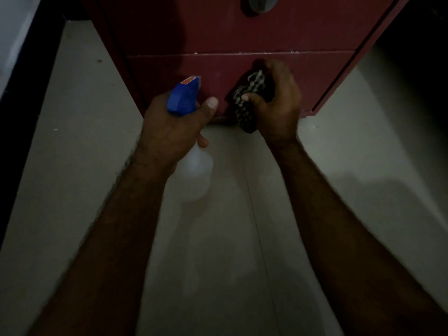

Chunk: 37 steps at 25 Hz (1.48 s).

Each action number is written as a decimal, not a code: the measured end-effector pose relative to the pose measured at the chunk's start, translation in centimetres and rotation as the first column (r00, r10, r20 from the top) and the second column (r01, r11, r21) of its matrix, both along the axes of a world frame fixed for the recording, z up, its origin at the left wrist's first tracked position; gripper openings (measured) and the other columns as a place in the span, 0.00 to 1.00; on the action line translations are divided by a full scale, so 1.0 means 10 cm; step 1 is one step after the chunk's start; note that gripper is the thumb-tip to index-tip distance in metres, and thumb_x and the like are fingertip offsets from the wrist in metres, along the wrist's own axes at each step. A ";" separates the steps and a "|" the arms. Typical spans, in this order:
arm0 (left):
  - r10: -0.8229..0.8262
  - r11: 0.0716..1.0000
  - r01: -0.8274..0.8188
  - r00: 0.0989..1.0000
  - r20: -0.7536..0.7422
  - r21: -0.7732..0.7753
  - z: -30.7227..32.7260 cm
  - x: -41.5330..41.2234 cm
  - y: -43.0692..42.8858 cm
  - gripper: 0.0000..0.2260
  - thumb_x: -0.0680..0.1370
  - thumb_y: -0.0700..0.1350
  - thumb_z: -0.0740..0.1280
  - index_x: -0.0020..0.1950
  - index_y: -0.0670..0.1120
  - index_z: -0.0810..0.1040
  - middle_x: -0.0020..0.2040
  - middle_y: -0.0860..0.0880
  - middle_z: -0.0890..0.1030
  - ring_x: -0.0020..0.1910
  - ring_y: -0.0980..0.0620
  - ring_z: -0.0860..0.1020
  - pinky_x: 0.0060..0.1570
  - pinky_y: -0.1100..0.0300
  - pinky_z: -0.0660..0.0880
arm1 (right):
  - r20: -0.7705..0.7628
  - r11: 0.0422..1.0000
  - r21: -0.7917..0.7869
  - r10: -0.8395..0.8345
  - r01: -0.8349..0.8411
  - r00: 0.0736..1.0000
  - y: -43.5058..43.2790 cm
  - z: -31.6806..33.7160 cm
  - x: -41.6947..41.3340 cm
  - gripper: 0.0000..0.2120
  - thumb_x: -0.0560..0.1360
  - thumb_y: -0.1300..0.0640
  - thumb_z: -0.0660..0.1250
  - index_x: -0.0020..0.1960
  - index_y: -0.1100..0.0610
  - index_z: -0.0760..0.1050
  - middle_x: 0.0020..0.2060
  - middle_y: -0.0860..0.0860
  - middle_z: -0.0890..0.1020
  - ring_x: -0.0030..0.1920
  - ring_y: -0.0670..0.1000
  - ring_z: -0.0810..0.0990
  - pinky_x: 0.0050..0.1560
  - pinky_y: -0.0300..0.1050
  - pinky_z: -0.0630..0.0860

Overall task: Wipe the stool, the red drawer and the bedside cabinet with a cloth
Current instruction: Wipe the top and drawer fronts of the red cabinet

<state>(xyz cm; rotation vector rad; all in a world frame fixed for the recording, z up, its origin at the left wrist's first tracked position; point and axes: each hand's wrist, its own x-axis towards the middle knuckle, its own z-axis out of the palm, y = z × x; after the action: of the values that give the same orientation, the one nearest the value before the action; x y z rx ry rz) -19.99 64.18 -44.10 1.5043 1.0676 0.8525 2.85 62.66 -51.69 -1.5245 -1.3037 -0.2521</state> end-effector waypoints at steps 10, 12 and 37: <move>-0.001 1.000 0.001 0.999 -0.034 0.001 0.02 -0.02 -0.05 0.12 0.77 0.53 0.73 0.47 0.48 0.75 0.37 0.50 0.77 0.29 0.51 0.81 0.33 0.62 0.77 | 0.188 0.996 -0.088 -0.015 0.032 0.982 0.00 -0.11 -0.10 0.27 0.72 0.64 0.75 0.71 0.63 0.77 0.59 0.57 0.84 0.57 0.59 0.82 0.62 0.44 0.73; -0.008 1.000 0.008 0.999 -0.031 0.000 0.02 -0.03 -0.06 0.11 0.77 0.53 0.73 0.49 0.48 0.76 0.39 0.50 0.77 0.29 0.51 0.81 0.33 0.62 0.77 | 0.150 0.998 -0.045 -0.028 0.035 0.988 0.04 -0.11 -0.12 0.25 0.73 0.65 0.75 0.70 0.65 0.77 0.59 0.57 0.84 0.57 0.59 0.82 0.61 0.49 0.77; 0.026 0.998 -0.027 1.000 0.016 0.065 0.25 -0.10 -0.09 0.13 0.77 0.52 0.74 0.42 0.45 0.75 0.37 0.42 0.78 0.30 0.44 0.80 0.36 0.46 0.82 | -0.950 0.972 0.229 0.210 -0.055 -0.229 0.49 -0.64 -0.85 0.27 0.73 0.44 0.73 0.69 0.53 0.76 0.60 0.53 0.84 0.60 0.56 0.84 0.62 0.62 0.81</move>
<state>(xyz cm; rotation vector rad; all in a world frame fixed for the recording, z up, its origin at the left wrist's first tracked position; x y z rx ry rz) -20.96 63.24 -41.62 1.5388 1.0599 0.9234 -5.61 67.51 -58.07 -0.8425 0.0235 0.9892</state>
